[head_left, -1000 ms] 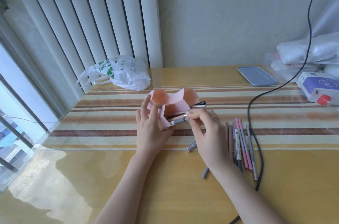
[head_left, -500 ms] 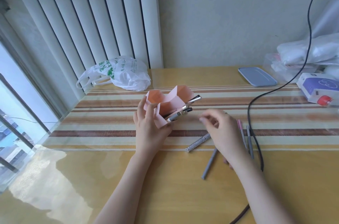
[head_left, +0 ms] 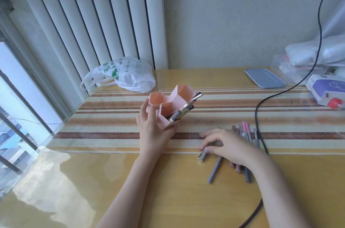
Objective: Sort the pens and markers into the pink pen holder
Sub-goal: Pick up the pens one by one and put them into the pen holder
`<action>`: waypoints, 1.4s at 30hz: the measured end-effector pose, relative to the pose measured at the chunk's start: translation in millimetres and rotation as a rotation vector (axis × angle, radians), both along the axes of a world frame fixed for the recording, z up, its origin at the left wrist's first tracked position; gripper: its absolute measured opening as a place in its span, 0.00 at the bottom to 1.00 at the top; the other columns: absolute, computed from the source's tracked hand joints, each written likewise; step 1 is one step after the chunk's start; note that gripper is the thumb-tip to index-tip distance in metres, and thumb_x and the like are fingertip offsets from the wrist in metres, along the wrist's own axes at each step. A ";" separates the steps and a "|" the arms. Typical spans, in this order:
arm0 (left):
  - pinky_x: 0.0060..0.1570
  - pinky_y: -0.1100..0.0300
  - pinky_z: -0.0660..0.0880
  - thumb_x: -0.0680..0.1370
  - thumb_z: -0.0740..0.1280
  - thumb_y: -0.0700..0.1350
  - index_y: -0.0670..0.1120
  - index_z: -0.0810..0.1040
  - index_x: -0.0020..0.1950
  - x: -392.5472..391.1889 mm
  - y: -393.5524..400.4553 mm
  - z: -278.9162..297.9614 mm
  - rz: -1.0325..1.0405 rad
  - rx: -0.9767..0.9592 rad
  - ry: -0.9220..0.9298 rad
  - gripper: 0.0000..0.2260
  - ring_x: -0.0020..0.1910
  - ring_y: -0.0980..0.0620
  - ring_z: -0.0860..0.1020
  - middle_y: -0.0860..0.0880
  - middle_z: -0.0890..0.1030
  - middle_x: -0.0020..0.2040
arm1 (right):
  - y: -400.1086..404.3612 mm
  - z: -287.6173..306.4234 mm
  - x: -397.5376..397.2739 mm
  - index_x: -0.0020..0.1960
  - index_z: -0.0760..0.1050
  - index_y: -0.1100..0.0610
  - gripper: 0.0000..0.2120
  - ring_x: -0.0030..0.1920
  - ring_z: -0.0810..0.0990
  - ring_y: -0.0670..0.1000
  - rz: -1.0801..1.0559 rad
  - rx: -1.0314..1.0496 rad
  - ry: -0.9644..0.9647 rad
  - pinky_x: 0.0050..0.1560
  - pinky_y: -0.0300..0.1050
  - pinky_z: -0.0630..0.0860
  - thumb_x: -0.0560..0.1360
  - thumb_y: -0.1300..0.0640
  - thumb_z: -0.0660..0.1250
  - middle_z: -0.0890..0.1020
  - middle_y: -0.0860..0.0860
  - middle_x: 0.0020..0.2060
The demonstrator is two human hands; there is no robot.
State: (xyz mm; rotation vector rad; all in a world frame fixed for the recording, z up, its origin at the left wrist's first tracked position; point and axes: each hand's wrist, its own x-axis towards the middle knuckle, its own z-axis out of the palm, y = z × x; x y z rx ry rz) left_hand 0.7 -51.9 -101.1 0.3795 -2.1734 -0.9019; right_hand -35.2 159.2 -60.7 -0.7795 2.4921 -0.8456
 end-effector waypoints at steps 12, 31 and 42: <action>0.61 0.54 0.61 0.64 0.77 0.48 0.50 0.70 0.60 -0.1 -0.3 -0.3 -0.009 -0.010 0.005 0.28 0.66 0.50 0.60 0.48 0.60 0.72 | -8.1 -18.1 -16.9 0.73 0.64 0.52 0.24 0.61 0.73 0.54 -0.340 -0.038 0.299 0.60 0.46 0.65 0.79 0.48 0.60 0.78 0.55 0.57; 0.60 0.55 0.60 0.64 0.76 0.47 0.50 0.70 0.60 0.4 0.5 1.1 -0.010 -0.016 0.000 0.27 0.65 0.49 0.60 0.49 0.60 0.72 | -16.4 -33.7 -21.2 0.70 0.69 0.52 0.18 0.63 0.68 0.56 -0.390 0.015 0.394 0.62 0.47 0.64 0.80 0.55 0.59 0.74 0.53 0.64; 0.62 0.53 0.62 0.64 0.77 0.47 0.53 0.68 0.59 -0.4 -1.6 -2.3 -0.021 0.000 0.003 0.27 0.66 0.50 0.59 0.49 0.60 0.73 | -16.5 -30.6 -16.5 0.51 0.73 0.49 0.07 0.50 0.72 0.49 -0.350 -0.116 0.390 0.42 0.45 0.71 0.74 0.51 0.69 0.78 0.44 0.47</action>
